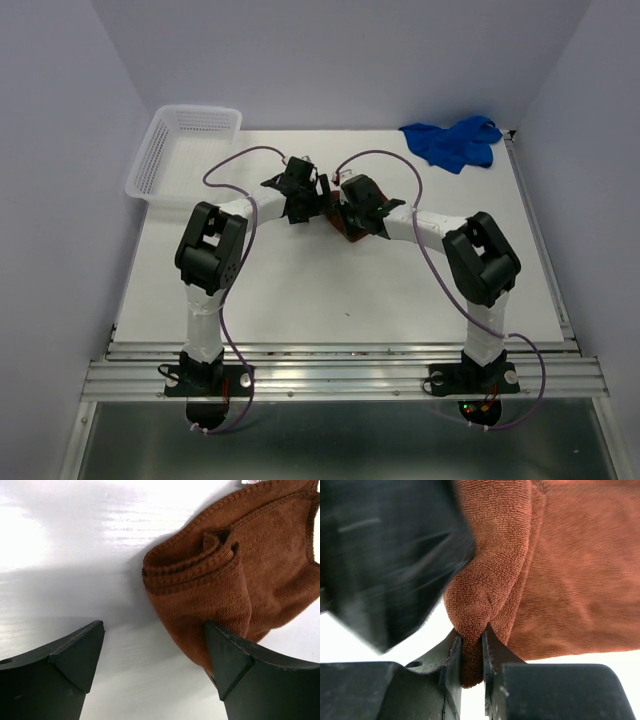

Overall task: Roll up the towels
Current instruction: Roll the towel

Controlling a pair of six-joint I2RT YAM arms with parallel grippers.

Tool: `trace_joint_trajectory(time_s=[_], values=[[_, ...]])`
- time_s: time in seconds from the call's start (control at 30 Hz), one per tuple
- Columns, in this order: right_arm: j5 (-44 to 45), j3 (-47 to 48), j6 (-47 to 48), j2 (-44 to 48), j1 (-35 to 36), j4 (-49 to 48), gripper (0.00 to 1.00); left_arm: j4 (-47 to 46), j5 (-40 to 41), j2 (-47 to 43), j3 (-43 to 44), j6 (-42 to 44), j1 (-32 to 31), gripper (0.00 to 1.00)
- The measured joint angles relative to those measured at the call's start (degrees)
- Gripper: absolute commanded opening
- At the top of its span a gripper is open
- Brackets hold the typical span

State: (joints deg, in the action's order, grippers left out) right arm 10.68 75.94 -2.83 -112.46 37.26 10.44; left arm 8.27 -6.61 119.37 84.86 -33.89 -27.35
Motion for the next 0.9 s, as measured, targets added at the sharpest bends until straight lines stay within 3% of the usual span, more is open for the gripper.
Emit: trace_joint_trajectory(time_s=[0.37,0.6,0.9], values=[[-32.79,-4.07,-19.32,2.56,-15.23,-0.83,0.01,-5.79,-7.23,-9.97,-14.10,-2.16,2.32,0.99],[-50.64,-10.49,-28.50,1.99,-18.69,-7.45,0.01,-11.87,-12.55,-10.01,-16.76,-5.11,2.27,0.99],[-59.69,-13.70,-35.06,0.20,-20.61,-13.11,0.01,-18.45,-16.02,-8.90,-16.17,-7.78,1.01,0.99]])
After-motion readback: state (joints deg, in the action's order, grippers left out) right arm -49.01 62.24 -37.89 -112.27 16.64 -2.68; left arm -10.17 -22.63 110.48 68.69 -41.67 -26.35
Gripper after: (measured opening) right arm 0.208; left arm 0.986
